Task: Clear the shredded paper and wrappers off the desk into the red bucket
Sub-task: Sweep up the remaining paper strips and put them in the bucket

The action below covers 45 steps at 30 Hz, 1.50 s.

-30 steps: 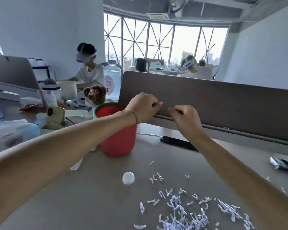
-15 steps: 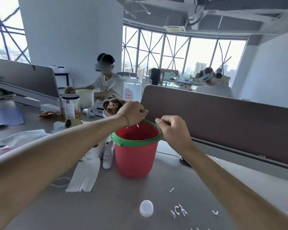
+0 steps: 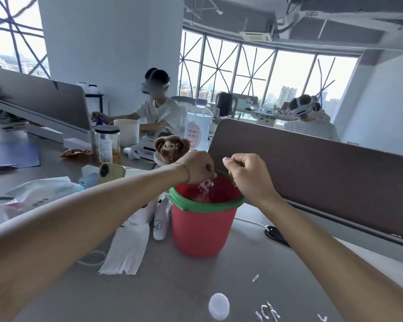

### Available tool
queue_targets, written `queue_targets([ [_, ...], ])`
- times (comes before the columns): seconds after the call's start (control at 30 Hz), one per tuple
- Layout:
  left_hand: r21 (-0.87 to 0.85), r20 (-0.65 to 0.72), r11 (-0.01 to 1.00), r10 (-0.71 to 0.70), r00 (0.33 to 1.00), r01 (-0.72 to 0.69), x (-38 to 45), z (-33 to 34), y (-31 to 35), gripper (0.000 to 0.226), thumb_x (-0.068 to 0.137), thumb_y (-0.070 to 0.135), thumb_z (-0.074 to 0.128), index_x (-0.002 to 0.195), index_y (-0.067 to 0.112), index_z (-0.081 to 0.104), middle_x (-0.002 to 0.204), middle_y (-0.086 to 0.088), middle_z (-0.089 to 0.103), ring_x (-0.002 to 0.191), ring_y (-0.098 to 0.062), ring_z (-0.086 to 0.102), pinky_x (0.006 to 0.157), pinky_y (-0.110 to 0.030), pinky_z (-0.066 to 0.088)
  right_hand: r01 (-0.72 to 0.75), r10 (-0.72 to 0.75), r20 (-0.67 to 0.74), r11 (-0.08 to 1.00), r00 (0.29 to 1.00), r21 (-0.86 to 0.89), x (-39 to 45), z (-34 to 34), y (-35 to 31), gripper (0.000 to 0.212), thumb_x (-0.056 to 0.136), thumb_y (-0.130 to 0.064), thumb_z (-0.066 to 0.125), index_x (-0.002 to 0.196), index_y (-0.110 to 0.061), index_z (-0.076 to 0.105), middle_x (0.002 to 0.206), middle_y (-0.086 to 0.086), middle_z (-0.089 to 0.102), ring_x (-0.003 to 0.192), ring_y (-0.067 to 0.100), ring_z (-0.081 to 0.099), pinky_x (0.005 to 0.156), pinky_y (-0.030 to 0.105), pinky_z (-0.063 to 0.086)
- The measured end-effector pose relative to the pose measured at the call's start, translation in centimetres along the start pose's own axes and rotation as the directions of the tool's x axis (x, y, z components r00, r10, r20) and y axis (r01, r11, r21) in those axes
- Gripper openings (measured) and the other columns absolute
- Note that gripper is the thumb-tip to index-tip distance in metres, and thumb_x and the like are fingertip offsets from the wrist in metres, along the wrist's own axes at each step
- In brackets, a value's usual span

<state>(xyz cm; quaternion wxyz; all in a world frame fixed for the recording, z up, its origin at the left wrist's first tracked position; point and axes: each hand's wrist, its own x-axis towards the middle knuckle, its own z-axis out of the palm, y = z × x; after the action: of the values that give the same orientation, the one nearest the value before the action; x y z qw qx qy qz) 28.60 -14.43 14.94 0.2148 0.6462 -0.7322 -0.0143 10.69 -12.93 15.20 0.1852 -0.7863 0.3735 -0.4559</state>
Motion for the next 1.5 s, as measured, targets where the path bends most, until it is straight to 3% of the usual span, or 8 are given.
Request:
queue_targets([
  [0.1, -0.039, 0.085, 0.999, -0.001, 0.996, 0.005, -0.8, -0.6, -0.8, 0.016, 0.080, 0.010, 0.070, 0.072, 0.022, 0.078, 0.064, 0.016, 0.067, 0.067, -0.002, 0.064, 0.070, -0.021, 0.051, 0.005, -0.005, 0.000, 0.999, 1.000, 0.031, 1.1, 0.9, -0.1, 0.048, 0.097, -0.027, 0.059, 0.063, 0.004, 0.045, 0.049, 0.006, 0.038, 0.049, 0.017, 0.038, 0.054, 0.032, 0.035],
  [0.23, -0.109, 0.139, 0.993, -0.023, 0.990, 0.039, -1.5, -1.3, -1.3, 0.032, 0.077, -0.003, 0.059, 0.075, 0.021, 0.080, 0.073, 0.008, 0.076, 0.076, -0.006, 0.072, 0.079, -0.026, 0.059, -0.022, 0.022, 0.001, 0.999, 1.000, 0.050, 2.6, 2.1, 0.0, 0.047, 0.100, -0.026, 0.056, 0.063, 0.003, 0.049, 0.048, 0.003, 0.043, 0.046, 0.015, 0.041, 0.053, 0.031, 0.037],
  [0.53, -0.048, -0.027, 0.995, -0.085, 0.996, 0.084, -2.9, -4.0, -1.5, 0.034, 0.076, 0.004, 0.055, 0.067, 0.032, 0.073, 0.074, 0.012, 0.066, 0.077, -0.014, 0.065, 0.077, -0.032, 0.058, -0.151, 0.170, 0.278, 0.985, 0.945, -0.089, 4.7, 4.2, 1.4, 0.036, 0.095, -0.025, 0.056, 0.064, -0.016, 0.071, 0.066, 0.004, 0.073, 0.062, 0.019, 0.067, 0.063, 0.030, 0.050],
  [0.8, 0.129, -0.050, 0.992, 0.012, 0.999, -0.006, -4.9, -3.5, -0.8, 0.018, 0.085, 0.022, 0.061, 0.074, 0.027, 0.074, 0.070, 0.011, 0.061, 0.083, -0.022, 0.063, 0.083, -0.037, 0.053, -0.113, 0.242, 0.510, 0.956, 0.825, -0.270, 3.7, 3.8, -0.5, 0.032, 0.096, -0.039, 0.062, 0.074, -0.025, 0.080, 0.085, 0.000, 0.078, 0.082, 0.017, 0.067, 0.084, 0.037, 0.053],
  [0.97, 0.148, -0.068, 0.988, 0.061, 0.996, -0.050, -6.8, -3.8, 0.7, 0.022, 0.087, 0.019, 0.058, 0.090, 0.031, 0.076, 0.086, 0.007, 0.067, 0.087, -0.021, 0.063, 0.082, -0.036, 0.054, 0.073, 0.130, 0.478, 0.921, 0.868, -0.383, 2.2, 0.3, -2.9, 0.025, 0.093, -0.042, 0.064, 0.091, -0.022, 0.081, 0.087, 0.003, 0.074, 0.088, 0.021, 0.065, 0.082, 0.037, 0.050],
  [1.23, 0.133, -0.155, 0.966, 0.240, 0.958, -0.221, -11.3, -1.9, 5.5, 0.043, 0.079, 0.024, 0.054, 0.122, 0.030, 0.058, 0.109, -0.002, 0.063, 0.102, -0.026, 0.060, 0.089, -0.042, 0.051, 0.161, -0.094, 0.191, 0.912, 0.977, -0.377, -6.4, -5.9, -4.5, 0.024, 0.087, -0.033, 0.057, 0.083, -0.019, 0.076, 0.081, -0.005, 0.072, 0.083, 0.017, 0.064, 0.080, 0.037, 0.051],
  [1.37, 0.073, -0.128, 0.959, 0.282, 0.951, -0.275, -14.7, 1.2, 8.3, 0.046, 0.079, 0.019, 0.056, 0.124, 0.029, 0.059, 0.114, 0.000, 0.065, 0.107, -0.024, 0.060, 0.088, -0.037, 0.051, 0.098, -0.043, 0.153, 0.920, 0.987, -0.380, -12.3, -7.4, -3.3, 0.044, 0.081, -0.050, 0.042, 0.080, -0.019, 0.073, 0.080, -0.001, 0.067, 0.077, 0.022, 0.061, 0.070, 0.037, 0.049],
  [1.5, 0.018, -0.041, 0.963, 0.268, 0.963, -0.267, -18.9, 4.9, 9.5, 0.046, 0.083, 0.020, 0.055, 0.128, 0.028, 0.059, 0.125, 0.001, 0.064, 0.119, -0.023, 0.057, 0.097, -0.040, 0.049, 0.012, 0.164, 0.265, 0.830, 0.950, -0.558, -16.8, -5.7, 1.5, 0.039, 0.093, -0.036, 0.044, 0.095, -0.015, 0.077, 0.097, 0.009, 0.076, 0.092, 0.032, 0.069, 0.081, 0.042, 0.056],
])
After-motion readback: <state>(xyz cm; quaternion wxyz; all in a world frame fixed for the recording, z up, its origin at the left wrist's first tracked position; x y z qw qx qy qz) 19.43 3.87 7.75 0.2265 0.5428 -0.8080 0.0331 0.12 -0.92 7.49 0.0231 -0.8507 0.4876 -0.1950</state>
